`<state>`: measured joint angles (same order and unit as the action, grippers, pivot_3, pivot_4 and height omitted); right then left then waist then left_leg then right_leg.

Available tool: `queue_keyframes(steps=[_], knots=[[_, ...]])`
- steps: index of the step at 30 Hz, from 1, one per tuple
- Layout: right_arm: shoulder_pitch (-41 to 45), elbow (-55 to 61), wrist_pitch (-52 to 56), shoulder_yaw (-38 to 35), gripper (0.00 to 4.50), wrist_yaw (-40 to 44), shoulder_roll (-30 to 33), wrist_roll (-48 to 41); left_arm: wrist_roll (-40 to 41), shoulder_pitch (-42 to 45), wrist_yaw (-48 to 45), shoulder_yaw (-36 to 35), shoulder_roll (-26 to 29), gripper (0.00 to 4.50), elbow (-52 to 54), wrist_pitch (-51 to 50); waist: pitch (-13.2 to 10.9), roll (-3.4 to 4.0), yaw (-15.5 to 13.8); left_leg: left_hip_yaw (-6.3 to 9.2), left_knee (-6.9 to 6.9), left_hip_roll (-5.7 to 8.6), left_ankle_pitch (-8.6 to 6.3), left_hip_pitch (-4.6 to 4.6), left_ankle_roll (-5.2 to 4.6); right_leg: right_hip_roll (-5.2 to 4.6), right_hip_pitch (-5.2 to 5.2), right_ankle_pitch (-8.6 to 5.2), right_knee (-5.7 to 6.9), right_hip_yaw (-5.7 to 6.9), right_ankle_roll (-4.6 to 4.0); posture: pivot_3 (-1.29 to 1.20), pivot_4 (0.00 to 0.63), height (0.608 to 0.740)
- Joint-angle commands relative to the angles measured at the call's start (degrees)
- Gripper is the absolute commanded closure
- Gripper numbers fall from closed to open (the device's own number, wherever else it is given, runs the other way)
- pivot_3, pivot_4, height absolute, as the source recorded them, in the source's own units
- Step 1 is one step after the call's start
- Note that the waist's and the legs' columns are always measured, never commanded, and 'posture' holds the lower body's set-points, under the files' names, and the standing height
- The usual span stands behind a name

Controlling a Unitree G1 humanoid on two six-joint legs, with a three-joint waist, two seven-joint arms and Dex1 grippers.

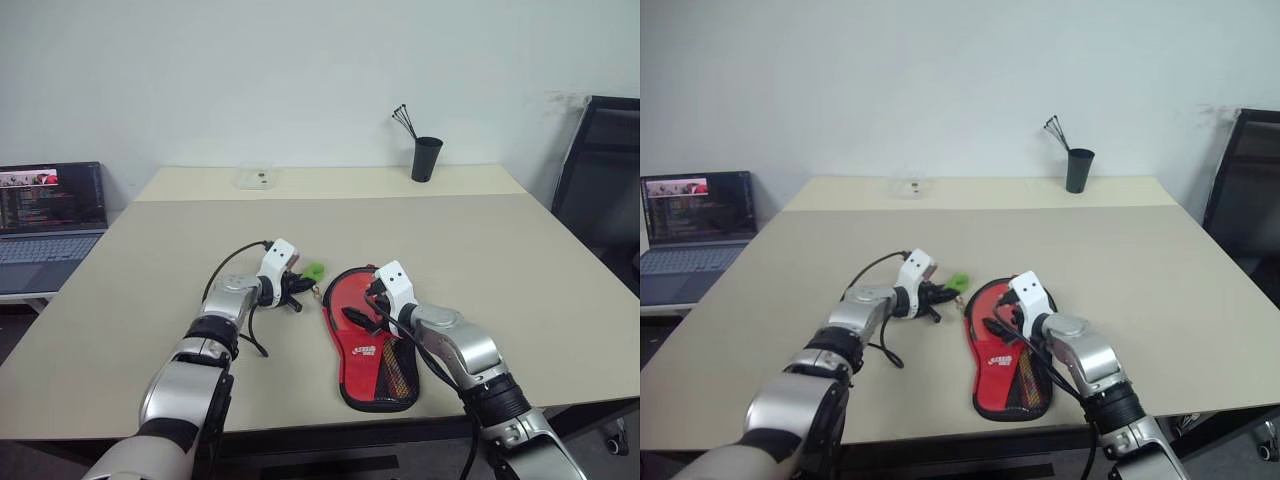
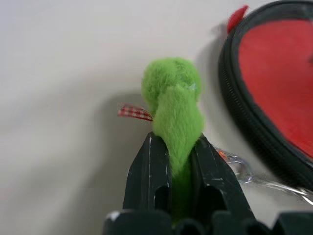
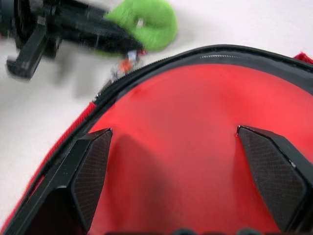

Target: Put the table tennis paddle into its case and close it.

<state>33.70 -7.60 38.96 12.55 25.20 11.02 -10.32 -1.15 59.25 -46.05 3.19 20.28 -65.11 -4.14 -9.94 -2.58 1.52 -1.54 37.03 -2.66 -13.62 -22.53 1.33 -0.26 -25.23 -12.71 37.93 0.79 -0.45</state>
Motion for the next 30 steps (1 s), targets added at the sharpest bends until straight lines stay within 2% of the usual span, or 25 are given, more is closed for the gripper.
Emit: queue_keyframes(steps=[1,9,21,30], knots=[[-2.5,-0.8,2.1,0.6,0.00,0.5,0.3,0.6,-3.3,6.3,4.8,1.2,-0.9,4.39,-3.9,6.4,0.0,-0.06,0.0,0.00,0.01,0.01,0.00,0.01,0.00,-0.01,0.02,0.00,0.00,0.01,0.00,0.00,0.150,0.740],[-5.3,1.9,4.1,0.9,0.00,0.3,0.5,0.8,-9.0,12.1,12.9,3.5,-5.4,4.39,-10.4,11.3,0.1,-0.12,0.0,-0.03,-0.01,0.01,0.00,0.06,0.00,-0.01,0.04,0.00,0.00,-0.01,0.01,0.00,0.150,0.740],[-10.8,9.4,9.1,2.5,0.00,-1.3,-1.1,0.8,-18.5,16.1,21.3,8.8,-14.4,4.39,-12.7,17.6,0.1,-0.14,-0.1,-0.01,-0.01,0.03,0.00,0.06,0.01,-0.02,0.07,0.00,-0.01,0.01,0.02,0.00,0.150,0.740],[-13.5,12.9,11.2,3.0,0.00,-1.9,-1.2,0.8,-24.0,19.1,25.2,12.2,-18.5,4.39,-13.3,20.9,0.1,-0.15,-0.5,0.00,-0.01,0.08,0.00,0.05,0.01,-0.07,0.10,-0.01,-0.05,0.04,0.03,0.00,0.150,0.740]])
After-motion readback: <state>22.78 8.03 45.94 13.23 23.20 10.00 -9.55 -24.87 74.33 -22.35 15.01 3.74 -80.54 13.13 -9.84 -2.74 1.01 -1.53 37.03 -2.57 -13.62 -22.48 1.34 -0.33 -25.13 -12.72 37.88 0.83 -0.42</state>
